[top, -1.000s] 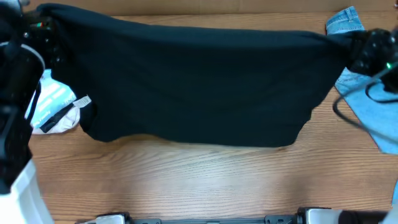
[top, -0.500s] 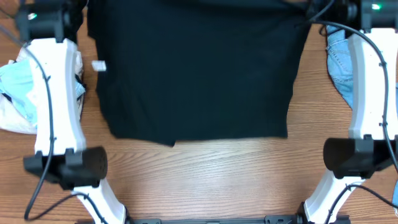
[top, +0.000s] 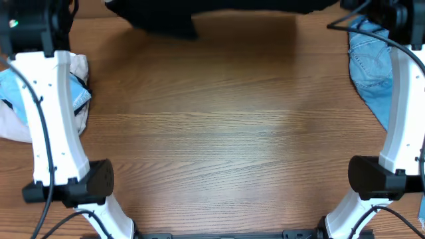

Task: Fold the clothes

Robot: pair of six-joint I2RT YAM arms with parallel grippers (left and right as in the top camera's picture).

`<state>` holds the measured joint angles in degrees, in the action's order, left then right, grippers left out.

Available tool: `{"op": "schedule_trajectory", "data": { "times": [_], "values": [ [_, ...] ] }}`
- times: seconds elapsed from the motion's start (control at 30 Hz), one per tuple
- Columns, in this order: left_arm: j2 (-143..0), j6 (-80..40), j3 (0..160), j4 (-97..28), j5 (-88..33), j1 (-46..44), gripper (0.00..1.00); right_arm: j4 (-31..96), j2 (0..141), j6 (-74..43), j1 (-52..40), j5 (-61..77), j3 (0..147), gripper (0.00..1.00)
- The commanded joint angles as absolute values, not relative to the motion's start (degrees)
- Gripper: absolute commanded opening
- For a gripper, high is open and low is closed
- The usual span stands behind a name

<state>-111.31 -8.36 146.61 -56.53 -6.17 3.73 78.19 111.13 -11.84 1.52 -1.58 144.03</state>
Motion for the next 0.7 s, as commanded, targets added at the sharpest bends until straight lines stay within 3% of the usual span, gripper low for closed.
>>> {"op": "schedule_trajectory", "data": {
  "times": [0.0, 0.4, 0.67],
  "values": [
    [-111.4, -5.7, 147.3, -65.3, -7.2, 3.6, 0.04, 84.4, 111.3, -9.9, 2.4, -6.4, 143.5, 0.08],
    [-125.4, -1.0, 146.3, -96.3, -12.9, -0.1, 0.04, 92.8, 112.2, -7.0, 2.4, -7.5, 122.0, 0.09],
    [-127.4, 1.5, 134.5, -96.8, -13.8, -2.6, 0.04, 93.7, 112.2, -7.6, 3.2, -7.9, 105.3, 0.04]
  ]
}}
